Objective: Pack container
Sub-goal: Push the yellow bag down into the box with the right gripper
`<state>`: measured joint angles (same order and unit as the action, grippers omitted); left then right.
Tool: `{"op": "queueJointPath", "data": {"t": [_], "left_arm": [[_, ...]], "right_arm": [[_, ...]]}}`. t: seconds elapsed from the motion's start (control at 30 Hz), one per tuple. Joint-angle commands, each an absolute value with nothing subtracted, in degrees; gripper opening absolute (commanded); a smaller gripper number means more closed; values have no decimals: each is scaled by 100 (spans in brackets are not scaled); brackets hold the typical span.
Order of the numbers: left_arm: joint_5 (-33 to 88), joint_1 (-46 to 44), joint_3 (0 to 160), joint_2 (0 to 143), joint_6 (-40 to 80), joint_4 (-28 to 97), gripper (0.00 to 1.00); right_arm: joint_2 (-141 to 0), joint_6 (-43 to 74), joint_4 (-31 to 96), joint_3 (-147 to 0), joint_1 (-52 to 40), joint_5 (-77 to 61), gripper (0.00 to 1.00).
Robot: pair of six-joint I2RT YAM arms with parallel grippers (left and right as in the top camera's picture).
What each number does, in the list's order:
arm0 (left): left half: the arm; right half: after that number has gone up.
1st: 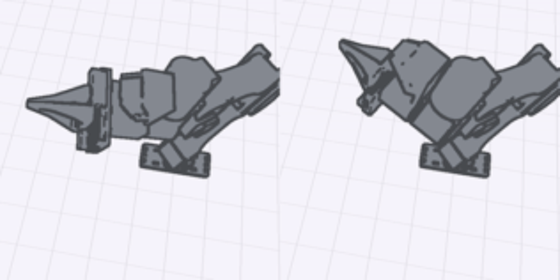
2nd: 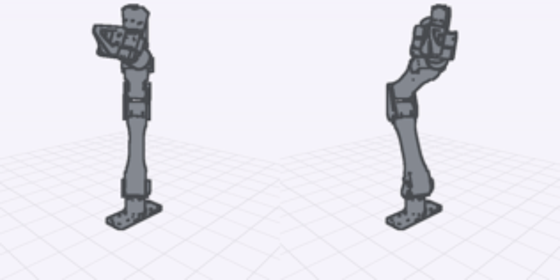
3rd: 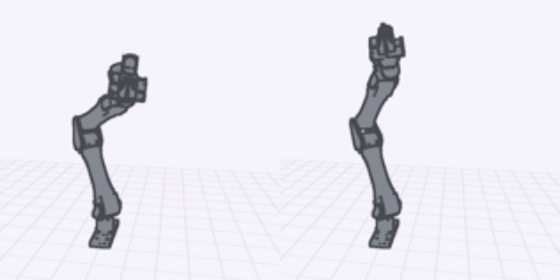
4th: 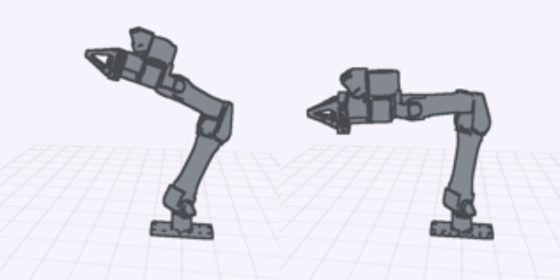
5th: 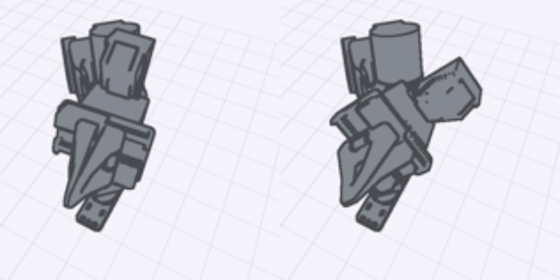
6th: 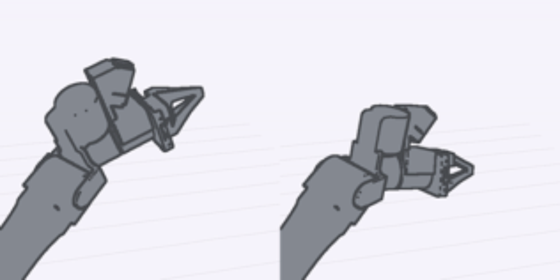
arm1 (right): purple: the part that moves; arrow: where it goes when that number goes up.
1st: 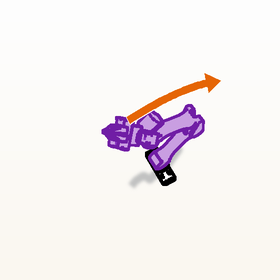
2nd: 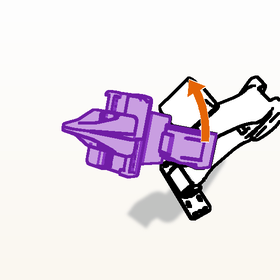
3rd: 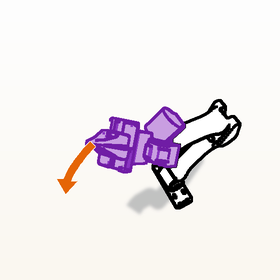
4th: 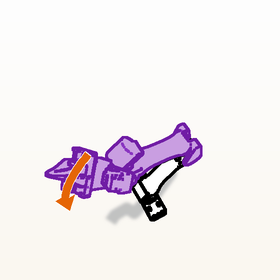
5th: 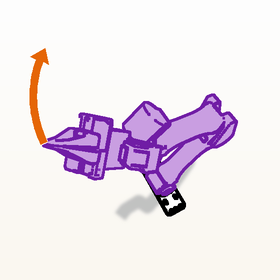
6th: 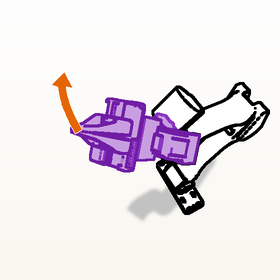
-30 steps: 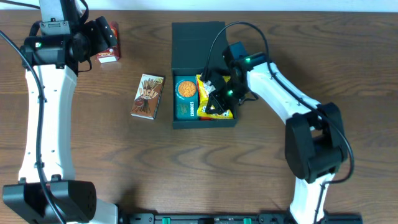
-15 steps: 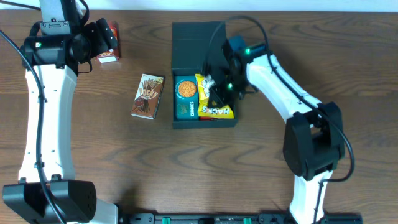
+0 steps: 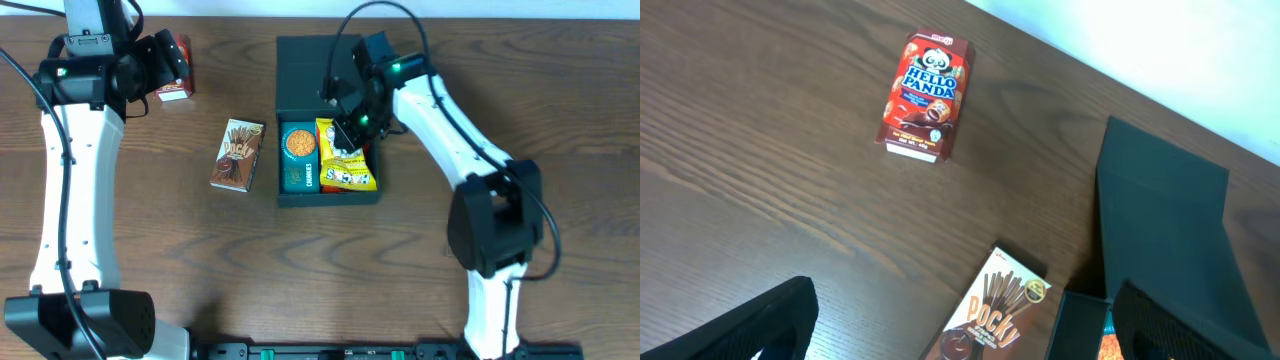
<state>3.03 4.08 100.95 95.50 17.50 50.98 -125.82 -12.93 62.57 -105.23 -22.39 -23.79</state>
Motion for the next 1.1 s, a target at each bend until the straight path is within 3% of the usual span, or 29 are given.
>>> {"op": "queueJointPath", "data": {"t": [0.0,0.37,0.7,0.9,0.93,1.07], "left_arm": [[307,421,10136,9568,1627,5107,95],[305,421,10136,9568,1625,5050,95],[209,421,10121,9714,1240,4993,95],[-204,421,9959,10381,696,4292,95],[-217,421,9959,10543,548,4112,95],[-808,429,9959,11303,377,3079,95]], "right_arm": [[-12967,-1157,6342,-10429,-2167,-2224,1],[-13056,-982,6552,-10687,-2139,-2204,1],[-12062,-1035,6442,-11646,-2082,-2206,1],[-11518,-1164,6143,-11959,-1802,-2394,1],[-11459,-1243,6128,-11959,-1750,-2484,8],[-11253,-1337,6198,-11959,-1527,-2596,78]]}}
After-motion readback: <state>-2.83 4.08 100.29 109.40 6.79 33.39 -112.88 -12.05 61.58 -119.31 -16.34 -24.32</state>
